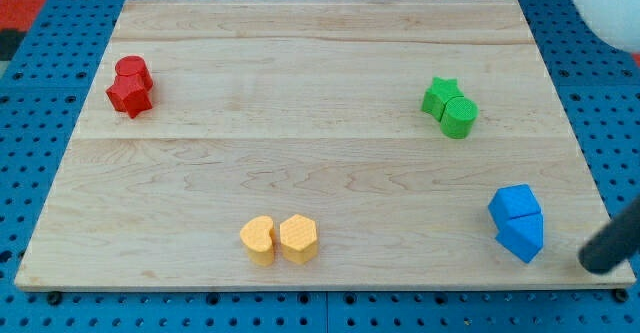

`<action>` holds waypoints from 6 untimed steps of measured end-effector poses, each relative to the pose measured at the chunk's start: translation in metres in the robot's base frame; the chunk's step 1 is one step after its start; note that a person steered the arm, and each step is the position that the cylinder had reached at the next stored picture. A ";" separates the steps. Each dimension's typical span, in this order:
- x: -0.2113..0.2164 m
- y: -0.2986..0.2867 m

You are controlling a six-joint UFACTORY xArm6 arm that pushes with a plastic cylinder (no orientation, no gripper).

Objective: Separate the green star from green circle

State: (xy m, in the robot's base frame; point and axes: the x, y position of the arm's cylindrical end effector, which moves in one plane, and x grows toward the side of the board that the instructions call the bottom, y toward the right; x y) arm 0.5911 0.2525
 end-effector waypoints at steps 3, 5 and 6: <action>-0.125 -0.054; -0.196 -0.098; -0.236 -0.098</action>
